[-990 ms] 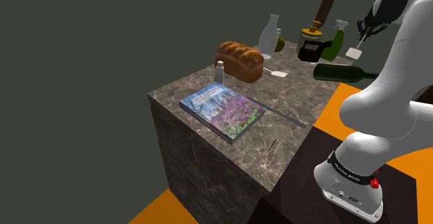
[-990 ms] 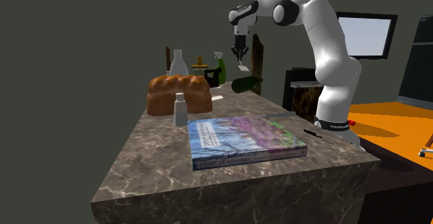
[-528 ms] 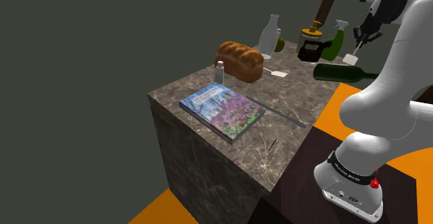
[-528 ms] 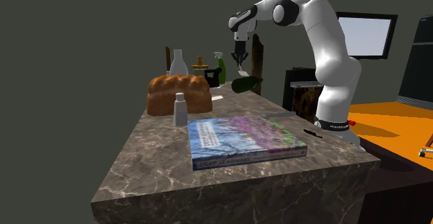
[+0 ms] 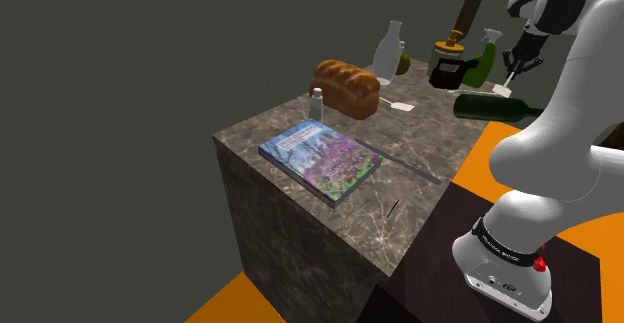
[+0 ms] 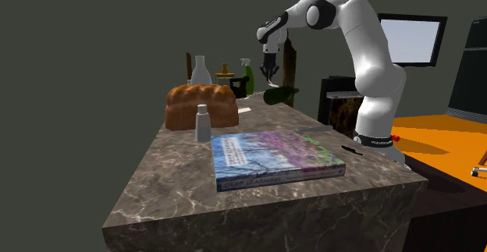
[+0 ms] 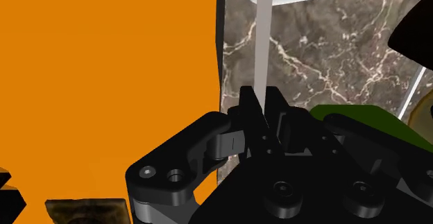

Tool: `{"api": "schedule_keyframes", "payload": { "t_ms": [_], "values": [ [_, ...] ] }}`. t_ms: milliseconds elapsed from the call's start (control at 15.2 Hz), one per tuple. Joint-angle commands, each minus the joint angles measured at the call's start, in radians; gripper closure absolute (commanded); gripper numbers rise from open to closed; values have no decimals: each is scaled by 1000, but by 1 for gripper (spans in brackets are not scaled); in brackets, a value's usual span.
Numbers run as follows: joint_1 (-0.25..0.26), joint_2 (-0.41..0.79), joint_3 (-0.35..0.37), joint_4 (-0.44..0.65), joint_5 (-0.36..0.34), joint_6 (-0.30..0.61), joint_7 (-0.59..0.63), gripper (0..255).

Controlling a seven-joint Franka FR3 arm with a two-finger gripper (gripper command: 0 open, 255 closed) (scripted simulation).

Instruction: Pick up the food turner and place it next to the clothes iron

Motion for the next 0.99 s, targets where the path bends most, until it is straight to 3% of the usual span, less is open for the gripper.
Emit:
{"api": "schedule_keyframes", "payload": {
  "t_ms": [0, 924],
  "values": [
    [1, 1, 1, -25, 2, 26, -2, 255],
    [0, 60, 15, -135, 26, 192, -17, 255]
  ]
}}
